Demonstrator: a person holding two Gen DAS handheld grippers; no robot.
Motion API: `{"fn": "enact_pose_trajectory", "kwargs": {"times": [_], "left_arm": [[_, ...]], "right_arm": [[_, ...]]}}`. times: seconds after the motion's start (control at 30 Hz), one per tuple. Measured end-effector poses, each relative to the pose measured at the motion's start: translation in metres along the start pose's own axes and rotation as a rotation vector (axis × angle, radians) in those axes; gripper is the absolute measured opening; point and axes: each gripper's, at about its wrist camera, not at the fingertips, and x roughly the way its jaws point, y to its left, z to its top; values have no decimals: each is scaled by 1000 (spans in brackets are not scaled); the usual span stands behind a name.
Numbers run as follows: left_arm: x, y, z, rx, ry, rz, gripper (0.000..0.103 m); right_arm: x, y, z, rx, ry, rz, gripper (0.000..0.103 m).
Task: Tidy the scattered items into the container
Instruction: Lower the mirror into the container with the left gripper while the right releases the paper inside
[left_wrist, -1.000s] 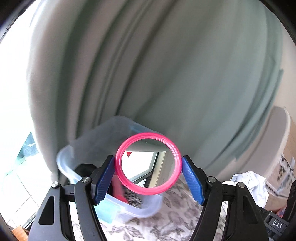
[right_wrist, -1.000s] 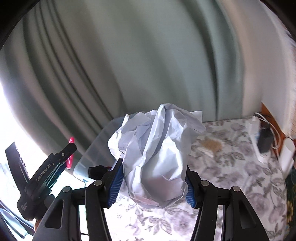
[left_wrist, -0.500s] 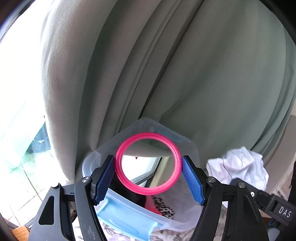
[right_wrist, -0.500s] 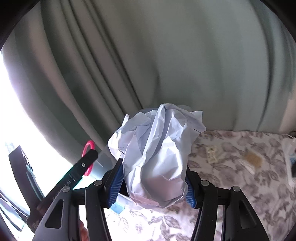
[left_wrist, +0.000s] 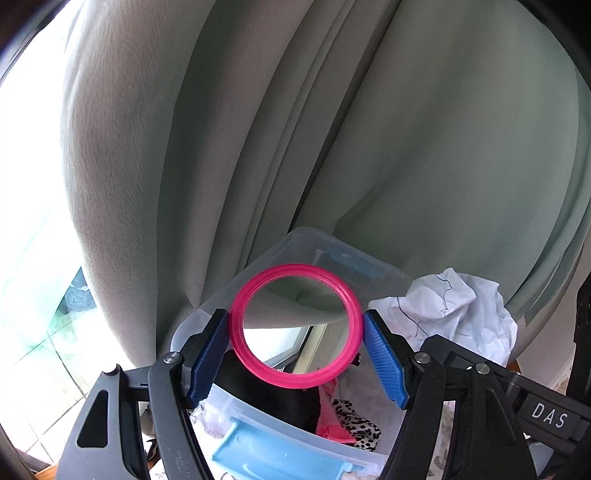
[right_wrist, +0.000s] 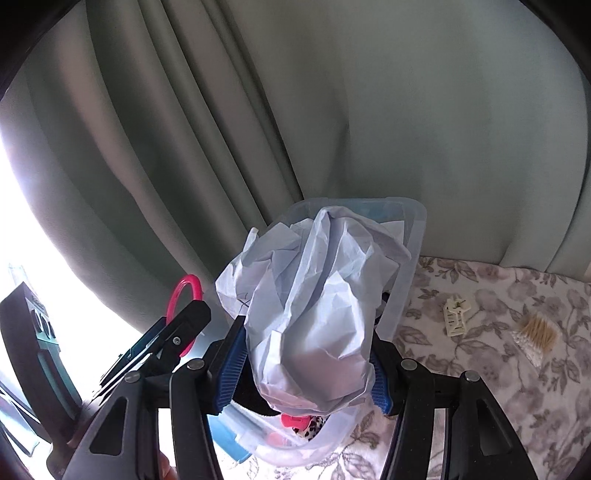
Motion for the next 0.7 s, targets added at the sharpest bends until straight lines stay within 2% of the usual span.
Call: {"fn": "enact_pose_trajectory", "kwargs": {"times": [0.37, 0.57, 0.7], "left_arm": [[27, 12, 0, -10, 46, 19, 74], [32, 14, 5, 5, 41, 30, 74], [35, 15, 9, 13, 41, 32, 74]], "right_arm": [[29, -3, 1, 11, 43, -8, 63], [16, 22, 5, 13, 44, -13, 63], [13, 23, 6, 7, 47, -15, 63]]}}
